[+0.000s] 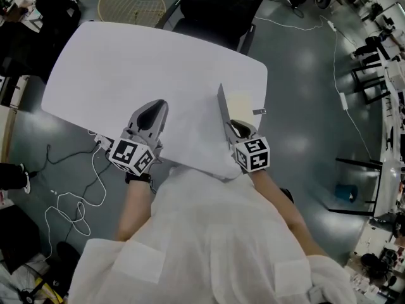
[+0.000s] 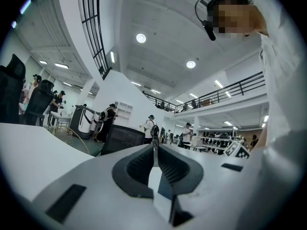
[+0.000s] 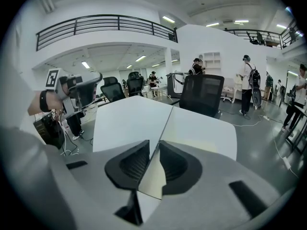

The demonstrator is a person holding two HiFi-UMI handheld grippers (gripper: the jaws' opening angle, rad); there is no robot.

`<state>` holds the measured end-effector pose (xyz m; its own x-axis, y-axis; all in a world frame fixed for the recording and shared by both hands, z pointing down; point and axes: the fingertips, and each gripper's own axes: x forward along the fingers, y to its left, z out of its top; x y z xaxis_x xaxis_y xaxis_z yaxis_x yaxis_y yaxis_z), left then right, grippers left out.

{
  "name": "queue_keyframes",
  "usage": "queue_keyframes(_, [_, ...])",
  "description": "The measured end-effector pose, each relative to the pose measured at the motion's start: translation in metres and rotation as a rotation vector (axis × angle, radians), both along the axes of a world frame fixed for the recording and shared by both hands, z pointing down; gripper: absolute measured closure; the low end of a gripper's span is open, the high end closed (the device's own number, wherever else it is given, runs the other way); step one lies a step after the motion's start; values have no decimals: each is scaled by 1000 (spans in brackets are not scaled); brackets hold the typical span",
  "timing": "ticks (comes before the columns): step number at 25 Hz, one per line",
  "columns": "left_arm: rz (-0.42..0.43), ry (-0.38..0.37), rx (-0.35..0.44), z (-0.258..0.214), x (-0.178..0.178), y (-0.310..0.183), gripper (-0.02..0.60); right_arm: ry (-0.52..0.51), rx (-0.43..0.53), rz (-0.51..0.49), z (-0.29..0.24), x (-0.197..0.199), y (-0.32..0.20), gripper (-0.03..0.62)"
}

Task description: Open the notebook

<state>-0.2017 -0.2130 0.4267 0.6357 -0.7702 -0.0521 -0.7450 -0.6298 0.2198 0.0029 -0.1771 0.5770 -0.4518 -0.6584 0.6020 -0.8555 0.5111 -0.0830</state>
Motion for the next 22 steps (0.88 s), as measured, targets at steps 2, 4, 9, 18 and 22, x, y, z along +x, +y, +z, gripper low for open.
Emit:
queue_keyframes(2, [-4,-3,-1,1,-3,2,554,-2,-4,-26,1,-9,2,520])
queue_keyframes(4, [-9,-5,-2,2,-6,4,554,-7,-11,-55,3,-18,5,512])
queue_keyframes(9, [-23,-4,-4,2,-18,5,554,-26,-35,-112,7,-40,9,500])
queue_keyframes(18, [-47,1,-2,2,-37,7,554,-33,-45,-148,9,-62,10,500])
queue_keyframes(22, [-55,4,-5,4,-41,7,554,-28,-43,-148,9,-63,9,500])
